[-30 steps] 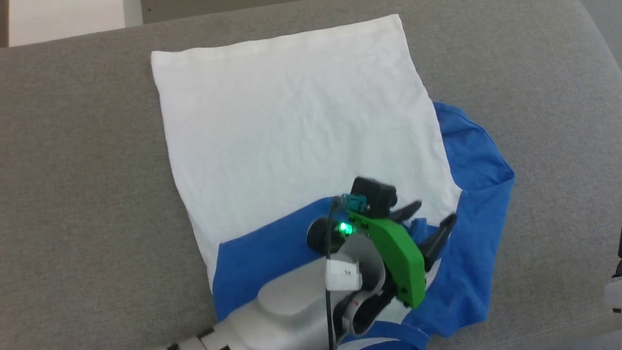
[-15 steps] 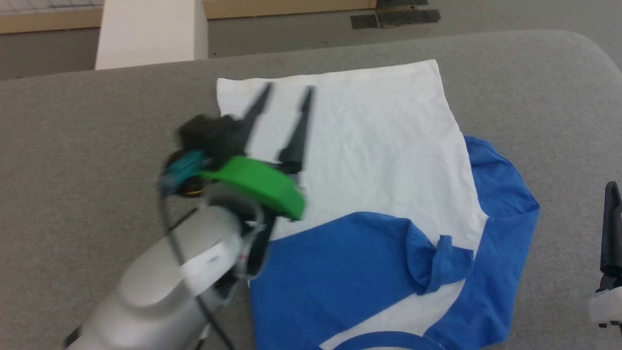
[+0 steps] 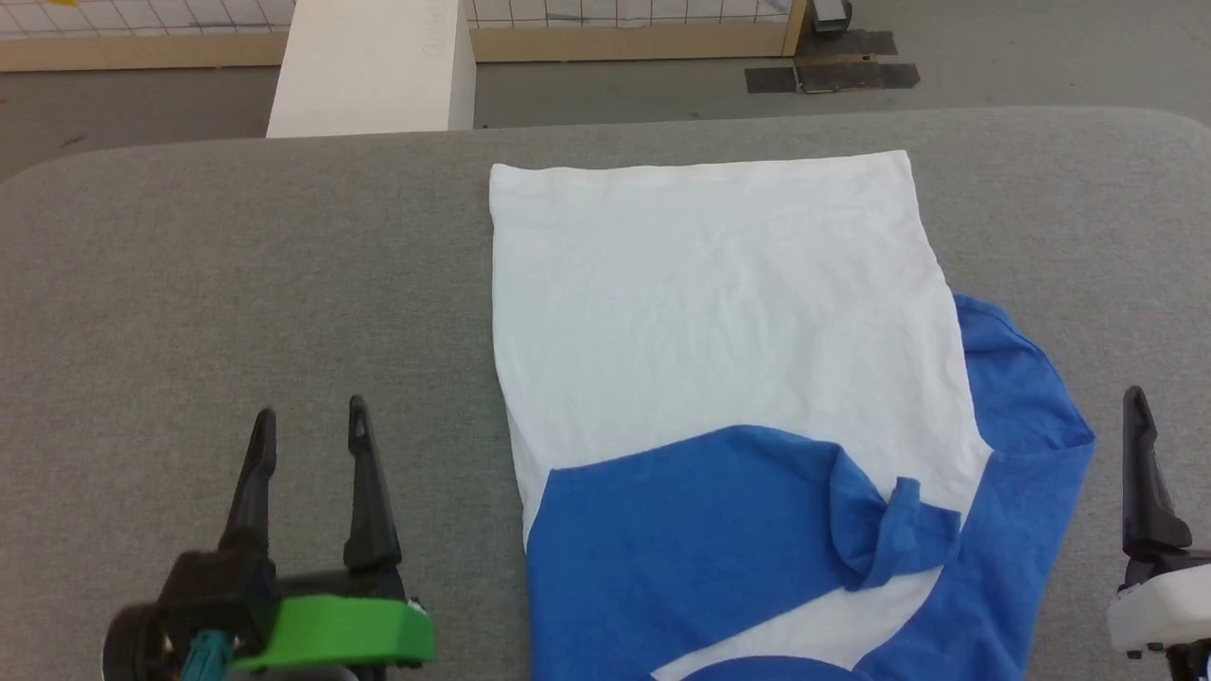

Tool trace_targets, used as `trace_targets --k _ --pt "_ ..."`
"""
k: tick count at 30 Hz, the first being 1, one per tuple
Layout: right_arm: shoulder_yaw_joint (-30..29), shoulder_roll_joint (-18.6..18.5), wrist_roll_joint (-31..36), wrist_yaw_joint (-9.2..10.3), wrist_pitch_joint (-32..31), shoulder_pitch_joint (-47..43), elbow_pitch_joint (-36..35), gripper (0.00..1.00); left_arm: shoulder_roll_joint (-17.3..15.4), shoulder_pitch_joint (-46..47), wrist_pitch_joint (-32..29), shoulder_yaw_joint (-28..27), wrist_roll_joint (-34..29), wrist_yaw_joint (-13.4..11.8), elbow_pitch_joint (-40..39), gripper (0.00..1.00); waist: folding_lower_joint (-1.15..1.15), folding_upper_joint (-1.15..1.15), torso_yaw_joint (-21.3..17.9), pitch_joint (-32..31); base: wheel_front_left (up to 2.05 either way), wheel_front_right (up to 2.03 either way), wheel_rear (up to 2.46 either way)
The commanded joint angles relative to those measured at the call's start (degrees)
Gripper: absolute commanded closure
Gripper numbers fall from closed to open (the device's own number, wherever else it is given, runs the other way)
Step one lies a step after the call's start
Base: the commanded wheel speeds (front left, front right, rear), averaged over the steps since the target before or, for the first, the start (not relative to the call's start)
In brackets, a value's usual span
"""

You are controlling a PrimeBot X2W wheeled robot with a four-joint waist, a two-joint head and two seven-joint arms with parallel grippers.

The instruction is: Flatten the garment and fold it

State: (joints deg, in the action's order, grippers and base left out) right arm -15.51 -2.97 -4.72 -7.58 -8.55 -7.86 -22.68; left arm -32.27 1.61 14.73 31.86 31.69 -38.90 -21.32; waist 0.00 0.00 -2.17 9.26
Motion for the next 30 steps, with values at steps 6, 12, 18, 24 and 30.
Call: trace_targets --k 6,12,18,24,30 --pt "-0.6 0.1 -1.7 0.09 0.9 -1.0 2.5 0.0 8.9 -8.2 0.3 -6.4 -3.8 5.2 -0.5 0.0 0.0 0.0 1.6 0.4 0.0 0.0 0.0" --pt "-0.2 -3.6 -2.8 0.09 -0.8 4.2 3.1 0.0 12.9 -8.1 0.3 -10.7 -7.1 11.6 0.7 0.0 0.0 0.0 1.4 3.0 0.0 0.0 0.0" --pt "1.8 -14.0 -9.6 0.09 -6.7 15.1 7.3 0.0 16.0 -6.4 0.3 -12.9 -9.6 15.8 1.1 0.0 0.0 0.0 0.6 7.7 0.0 0.0 0.0" --pt "7.9 -26.8 -15.5 0.09 -12.2 22.1 15.2 0.0 18.1 -4.2 0.3 -13.4 -12.0 18.6 2.0 0.0 0.0 0.0 0.9 13.4 0.0 0.0 0.0" --pt "15.9 -35.0 -20.2 0.09 -17.1 23.9 19.8 0.0 20.0 -2.3 0.3 -13.5 -13.7 20.4 2.7 0.0 0.0 0.0 2.0 16.6 0.0 0.0 0.0"
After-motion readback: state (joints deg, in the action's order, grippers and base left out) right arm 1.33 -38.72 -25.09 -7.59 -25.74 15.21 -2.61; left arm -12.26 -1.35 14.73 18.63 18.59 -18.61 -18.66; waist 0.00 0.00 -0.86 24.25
